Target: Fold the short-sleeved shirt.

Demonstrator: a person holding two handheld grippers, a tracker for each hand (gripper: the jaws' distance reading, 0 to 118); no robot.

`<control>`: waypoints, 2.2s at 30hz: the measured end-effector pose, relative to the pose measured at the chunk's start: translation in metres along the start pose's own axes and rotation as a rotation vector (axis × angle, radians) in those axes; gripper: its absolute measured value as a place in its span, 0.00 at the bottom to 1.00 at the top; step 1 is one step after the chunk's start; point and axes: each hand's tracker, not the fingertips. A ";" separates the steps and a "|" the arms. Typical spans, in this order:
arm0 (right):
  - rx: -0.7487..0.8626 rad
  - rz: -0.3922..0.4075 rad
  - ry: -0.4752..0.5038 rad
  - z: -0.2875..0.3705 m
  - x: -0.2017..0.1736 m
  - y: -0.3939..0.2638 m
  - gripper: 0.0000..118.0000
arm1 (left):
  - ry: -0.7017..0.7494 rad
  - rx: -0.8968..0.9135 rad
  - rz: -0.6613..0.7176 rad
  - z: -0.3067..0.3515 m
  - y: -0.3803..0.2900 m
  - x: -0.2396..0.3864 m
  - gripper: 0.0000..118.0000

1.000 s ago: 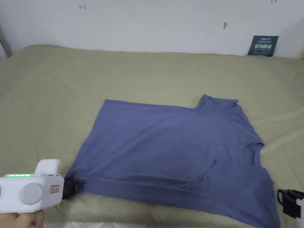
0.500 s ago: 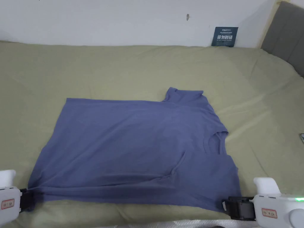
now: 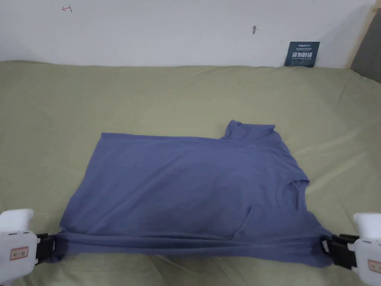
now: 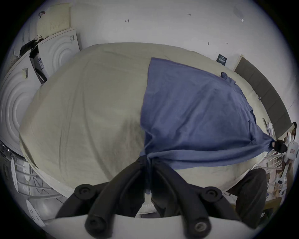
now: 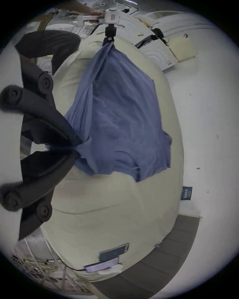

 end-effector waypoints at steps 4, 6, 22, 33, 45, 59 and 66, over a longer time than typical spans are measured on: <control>0.022 0.000 -0.003 -0.015 0.002 0.045 0.07 | 0.006 0.031 -0.040 -0.005 0.040 0.000 0.03; 0.029 0.022 -0.017 -0.026 0.002 0.070 0.07 | 0.000 0.035 -0.042 -0.010 0.066 -0.002 0.03; -0.112 -0.038 -0.062 -0.151 0.020 0.141 0.62 | -0.039 -0.021 -0.004 -0.119 0.159 0.008 0.62; 0.013 -0.105 -0.054 -0.071 0.018 0.071 0.01 | 0.041 0.088 0.007 -0.052 0.082 -0.002 0.00; -0.010 -0.115 -0.037 -0.062 0.010 0.038 0.01 | -0.006 0.063 0.073 -0.079 0.070 -0.006 0.97; -0.042 -0.148 -0.035 -0.081 0.026 0.035 0.53 | -0.030 0.017 0.075 -0.088 0.061 0.014 0.05; -0.071 -0.154 -0.026 -0.106 0.033 0.045 0.95 | -0.010 -0.005 0.047 -0.092 0.072 0.018 0.05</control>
